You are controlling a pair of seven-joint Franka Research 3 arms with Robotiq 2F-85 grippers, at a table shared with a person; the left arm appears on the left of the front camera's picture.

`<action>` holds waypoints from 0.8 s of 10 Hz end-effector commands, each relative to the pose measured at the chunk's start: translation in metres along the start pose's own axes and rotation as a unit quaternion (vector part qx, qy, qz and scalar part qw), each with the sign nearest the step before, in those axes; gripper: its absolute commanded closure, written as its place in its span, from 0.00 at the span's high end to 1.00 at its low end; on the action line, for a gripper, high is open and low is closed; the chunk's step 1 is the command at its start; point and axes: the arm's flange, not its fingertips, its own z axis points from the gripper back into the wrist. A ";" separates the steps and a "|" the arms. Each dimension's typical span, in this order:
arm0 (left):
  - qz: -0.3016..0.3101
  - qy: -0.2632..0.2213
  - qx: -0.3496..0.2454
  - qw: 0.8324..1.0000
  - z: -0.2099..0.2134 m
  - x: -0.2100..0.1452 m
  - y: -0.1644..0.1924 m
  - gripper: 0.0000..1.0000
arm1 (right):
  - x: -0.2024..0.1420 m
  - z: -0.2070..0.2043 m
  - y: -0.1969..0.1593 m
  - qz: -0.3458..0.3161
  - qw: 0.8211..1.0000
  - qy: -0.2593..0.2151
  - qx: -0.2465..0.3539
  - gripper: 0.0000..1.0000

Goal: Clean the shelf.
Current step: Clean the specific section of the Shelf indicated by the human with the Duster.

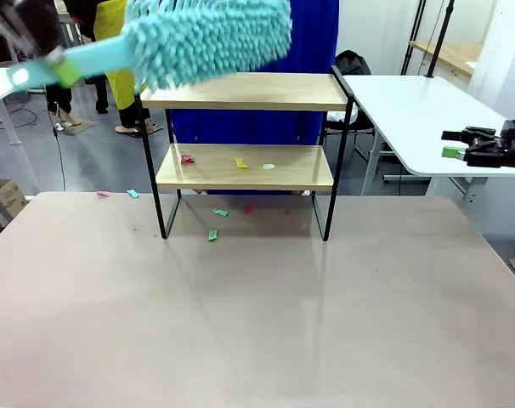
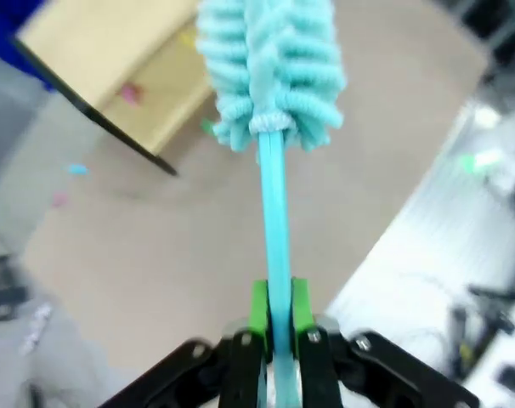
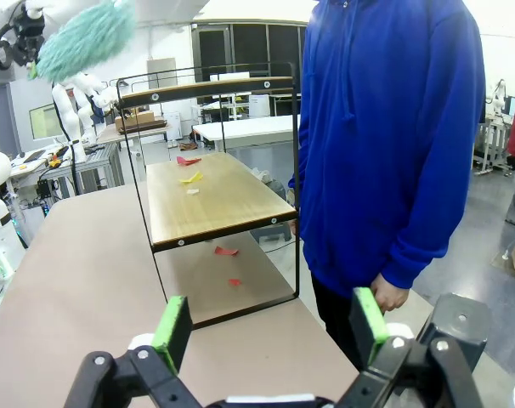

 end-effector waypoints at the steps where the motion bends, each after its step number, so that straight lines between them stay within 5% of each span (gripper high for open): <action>1: -0.116 0.082 0.016 0.990 -0.001 -0.015 0.008 0.13 | 0.003 -0.001 0.001 -0.003 1.000 0.005 -0.001 1.00; 4: -0.230 0.162 0.040 0.959 -0.038 -0.041 0.008 0.13 | 0.003 -0.001 0.001 -0.003 1.000 0.005 -0.001 1.00; 8: -0.273 0.272 0.055 0.921 -0.088 -0.073 0.015 0.13 | 0.003 -0.001 0.001 -0.003 1.000 0.005 -0.001 1.00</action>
